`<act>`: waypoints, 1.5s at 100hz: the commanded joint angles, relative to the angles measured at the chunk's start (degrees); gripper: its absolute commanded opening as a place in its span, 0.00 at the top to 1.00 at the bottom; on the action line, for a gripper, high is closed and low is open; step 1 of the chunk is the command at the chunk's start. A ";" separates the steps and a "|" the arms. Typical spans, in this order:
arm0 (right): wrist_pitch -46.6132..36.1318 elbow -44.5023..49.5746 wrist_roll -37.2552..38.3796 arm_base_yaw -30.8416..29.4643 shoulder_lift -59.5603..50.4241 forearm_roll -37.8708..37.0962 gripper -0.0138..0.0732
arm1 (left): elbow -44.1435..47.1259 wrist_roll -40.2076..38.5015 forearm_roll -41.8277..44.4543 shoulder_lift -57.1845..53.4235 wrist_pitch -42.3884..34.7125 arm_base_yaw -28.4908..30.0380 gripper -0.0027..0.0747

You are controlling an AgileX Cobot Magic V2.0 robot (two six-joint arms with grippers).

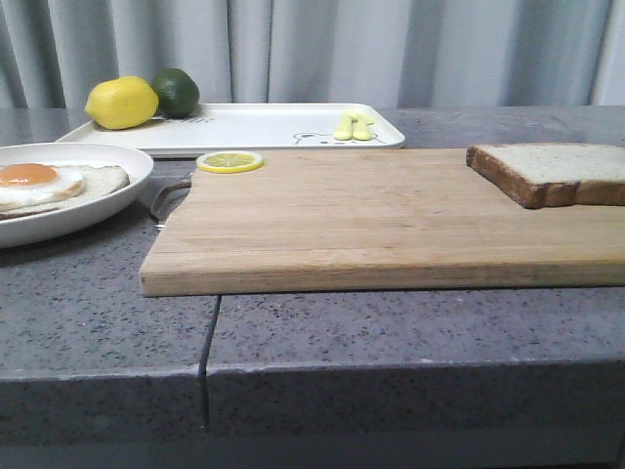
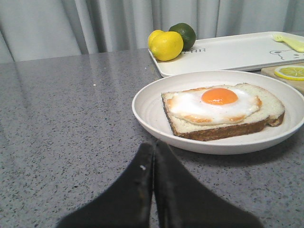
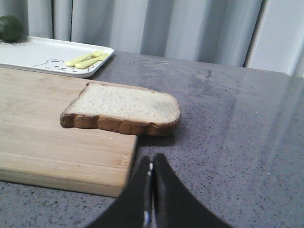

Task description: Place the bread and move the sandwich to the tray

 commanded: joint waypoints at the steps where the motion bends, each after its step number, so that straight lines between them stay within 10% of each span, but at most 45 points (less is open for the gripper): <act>1: -4.93 0.16 0.07 -0.36 -1.04 -0.12 0.92 | 0.97 -0.07 -0.01 -1.68 -4.73 0.04 0.99; 46: -6.94 -0.03 0.64 -0.36 -1.04 1.88 0.92 | 0.75 -0.07 -0.16 -1.68 -6.15 0.04 0.99; 88: 7.07 -13.03 1.55 -0.36 2.10 10.60 0.92 | -5.28 -0.07 -18.62 1.72 -6.02 0.04 0.99; 150: 31.22 -41.25 1.29 -0.36 26.62 10.47 0.92 | -44.91 5.71 -18.35 29.68 27.97 0.04 0.99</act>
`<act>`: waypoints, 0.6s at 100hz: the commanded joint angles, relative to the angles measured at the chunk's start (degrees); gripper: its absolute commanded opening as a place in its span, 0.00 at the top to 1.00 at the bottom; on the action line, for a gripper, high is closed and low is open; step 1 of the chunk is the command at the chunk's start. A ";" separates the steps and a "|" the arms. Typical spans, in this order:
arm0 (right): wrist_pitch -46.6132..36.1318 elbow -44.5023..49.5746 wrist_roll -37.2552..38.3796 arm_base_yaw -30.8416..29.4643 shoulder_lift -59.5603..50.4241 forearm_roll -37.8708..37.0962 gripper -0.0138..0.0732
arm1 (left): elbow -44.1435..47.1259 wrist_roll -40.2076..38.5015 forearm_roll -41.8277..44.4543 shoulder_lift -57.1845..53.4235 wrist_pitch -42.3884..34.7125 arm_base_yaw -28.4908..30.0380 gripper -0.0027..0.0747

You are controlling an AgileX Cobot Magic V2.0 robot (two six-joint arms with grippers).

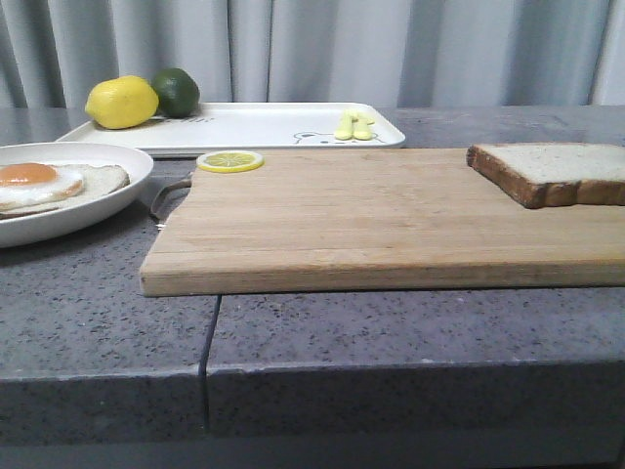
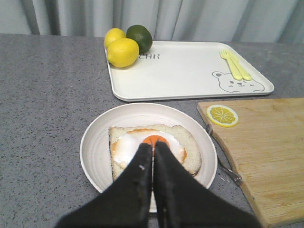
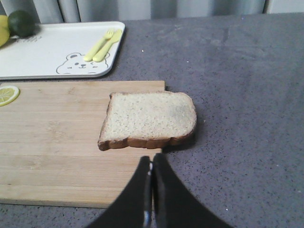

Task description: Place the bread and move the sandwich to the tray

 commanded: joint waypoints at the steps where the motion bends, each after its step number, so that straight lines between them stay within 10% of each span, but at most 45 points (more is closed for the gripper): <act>1: 0.76 -5.88 -0.05 -0.36 4.31 -0.04 0.92 | -6.94 0.42 -0.59 4.29 0.81 0.04 0.99; 60: 11.29 -16.68 -1.91 -0.36 13.94 0.01 0.92 | -14.10 0.42 -2.71 9.04 8.38 0.04 0.99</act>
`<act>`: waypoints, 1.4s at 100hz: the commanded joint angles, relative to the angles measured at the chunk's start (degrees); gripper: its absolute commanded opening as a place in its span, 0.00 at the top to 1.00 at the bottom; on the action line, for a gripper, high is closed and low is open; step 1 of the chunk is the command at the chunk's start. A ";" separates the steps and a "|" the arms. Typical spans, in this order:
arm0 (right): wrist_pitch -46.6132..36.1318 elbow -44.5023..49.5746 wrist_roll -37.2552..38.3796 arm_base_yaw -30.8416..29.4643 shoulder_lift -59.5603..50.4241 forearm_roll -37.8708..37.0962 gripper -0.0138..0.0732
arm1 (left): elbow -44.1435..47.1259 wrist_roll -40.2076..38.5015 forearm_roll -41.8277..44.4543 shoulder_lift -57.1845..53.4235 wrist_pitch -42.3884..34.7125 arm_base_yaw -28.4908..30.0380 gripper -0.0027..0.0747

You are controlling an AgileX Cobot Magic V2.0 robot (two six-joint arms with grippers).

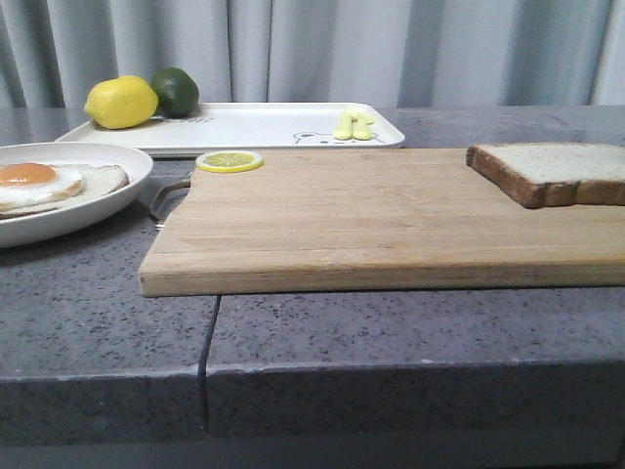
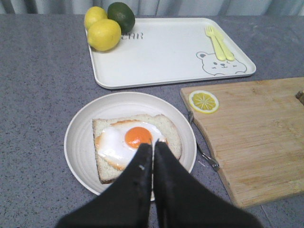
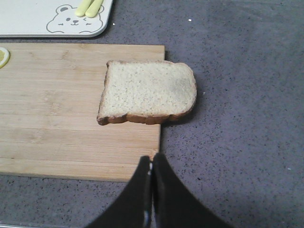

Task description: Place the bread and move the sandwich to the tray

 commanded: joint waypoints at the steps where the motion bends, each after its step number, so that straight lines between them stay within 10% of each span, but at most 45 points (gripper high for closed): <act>1: -3.32 -1.80 -0.78 -0.36 0.54 0.01 0.92 | -1.99 0.04 -1.45 0.62 -3.13 0.04 0.99; 23: -2.48 -1.80 -0.78 -0.36 0.54 0.01 0.89 | -1.99 0.04 -1.45 0.62 -2.32 0.04 0.94; 55: -2.59 -1.80 -0.78 -0.36 0.54 0.01 0.41 | -1.99 0.04 -1.45 0.62 -0.30 0.04 0.38; 140: -5.67 -1.30 -0.78 -0.36 0.54 -0.04 0.31 | -1.99 0.04 -1.45 0.62 -0.30 0.04 0.37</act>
